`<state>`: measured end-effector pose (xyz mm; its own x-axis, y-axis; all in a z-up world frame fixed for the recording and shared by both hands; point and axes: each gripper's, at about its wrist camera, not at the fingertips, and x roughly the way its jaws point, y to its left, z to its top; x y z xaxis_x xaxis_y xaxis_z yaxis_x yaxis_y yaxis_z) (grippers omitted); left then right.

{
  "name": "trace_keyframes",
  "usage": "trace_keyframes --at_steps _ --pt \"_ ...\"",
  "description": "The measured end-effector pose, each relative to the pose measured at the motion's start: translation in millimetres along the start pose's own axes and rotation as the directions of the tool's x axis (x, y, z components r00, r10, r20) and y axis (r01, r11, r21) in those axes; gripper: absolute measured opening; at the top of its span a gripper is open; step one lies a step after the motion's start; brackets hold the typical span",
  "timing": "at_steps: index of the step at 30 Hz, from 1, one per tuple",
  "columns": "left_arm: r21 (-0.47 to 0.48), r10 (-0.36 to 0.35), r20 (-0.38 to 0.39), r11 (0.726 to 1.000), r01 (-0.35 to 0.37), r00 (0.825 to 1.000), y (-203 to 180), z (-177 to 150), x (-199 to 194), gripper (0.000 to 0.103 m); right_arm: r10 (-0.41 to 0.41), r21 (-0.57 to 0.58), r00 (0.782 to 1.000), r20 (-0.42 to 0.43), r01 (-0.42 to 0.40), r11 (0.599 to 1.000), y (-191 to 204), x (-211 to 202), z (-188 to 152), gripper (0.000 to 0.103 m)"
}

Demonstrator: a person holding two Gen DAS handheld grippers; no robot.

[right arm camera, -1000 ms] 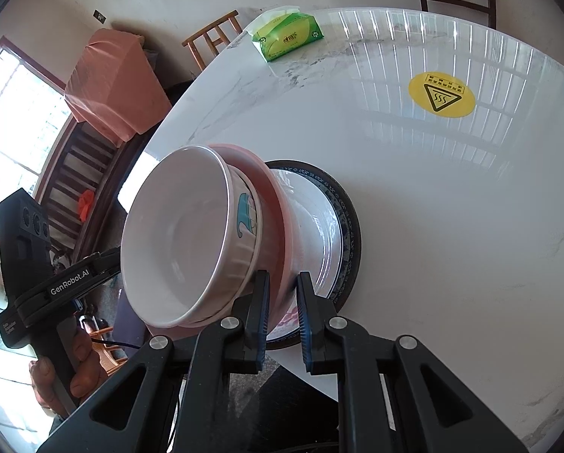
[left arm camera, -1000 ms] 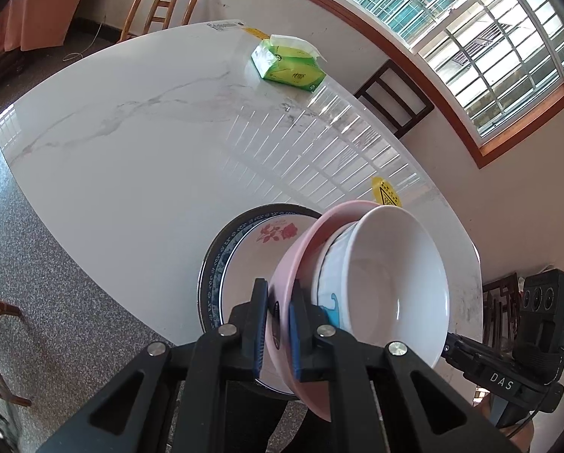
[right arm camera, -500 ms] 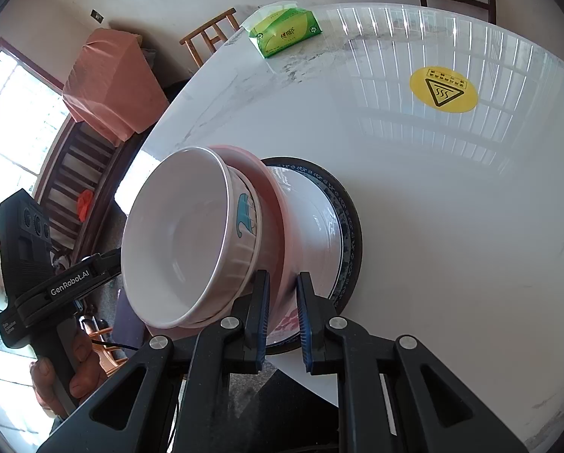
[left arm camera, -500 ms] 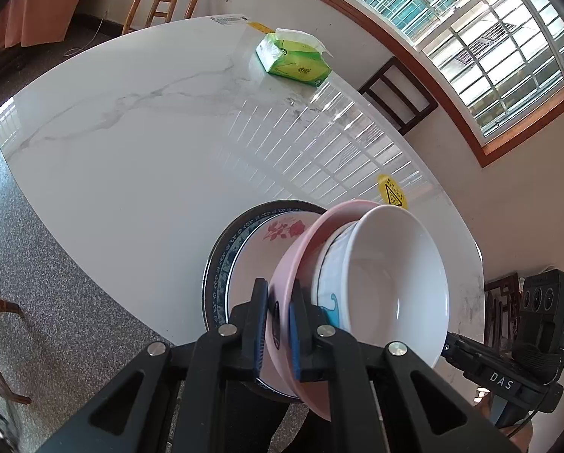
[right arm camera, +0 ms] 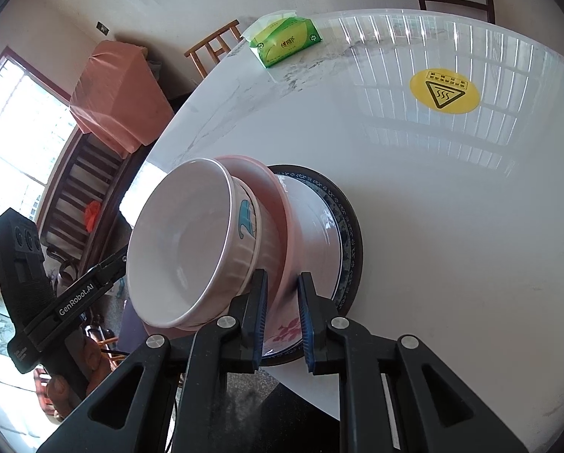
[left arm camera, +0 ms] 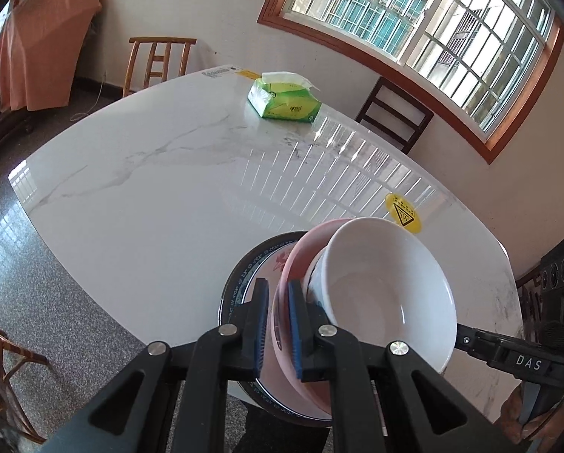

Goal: Organize plates and bowls

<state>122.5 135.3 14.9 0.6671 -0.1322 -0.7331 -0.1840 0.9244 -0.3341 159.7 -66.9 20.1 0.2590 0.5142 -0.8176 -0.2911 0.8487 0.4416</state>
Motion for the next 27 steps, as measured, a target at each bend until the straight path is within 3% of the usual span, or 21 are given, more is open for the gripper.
trace_keyframes --at_steps 6,13,16,21,25,27 --pt "0.055 0.056 0.111 0.997 -0.062 0.992 -6.3 -7.6 -7.6 0.015 -0.027 -0.053 0.998 0.059 0.03 0.998 6.9 -0.8 -1.1 0.017" --pt "0.075 0.121 0.254 0.987 -0.144 0.96 -5.9 -15.5 -20.9 0.038 -0.076 -0.113 0.985 0.158 0.094 0.989 13.4 -7.3 -5.4 0.018" --pt "0.086 0.145 0.291 0.981 -0.177 0.946 -6.8 -19.2 -23.8 0.043 -0.073 -0.114 0.976 0.205 0.098 0.989 13.8 -13.3 -8.2 0.025" --pt "0.093 0.171 0.317 0.973 -0.21 0.933 -5.9 -26.4 -25.9 0.044 -0.081 -0.103 0.949 0.305 0.117 0.988 12.7 -25.9 -18.2 0.032" --pt "0.089 0.184 0.32 0.971 -0.222 0.929 -2.8 -32.5 -25.2 0.044 -0.066 -0.103 0.914 0.4 0.117 0.988 16.3 -39.0 -35.1 0.057" --pt "0.083 0.192 0.321 0.97 -0.23 0.927 -0.4 -36.8 -25.5 0.044 -0.068 -0.113 0.888 0.456 0.134 0.985 21.8 -45.1 -46.9 0.058"
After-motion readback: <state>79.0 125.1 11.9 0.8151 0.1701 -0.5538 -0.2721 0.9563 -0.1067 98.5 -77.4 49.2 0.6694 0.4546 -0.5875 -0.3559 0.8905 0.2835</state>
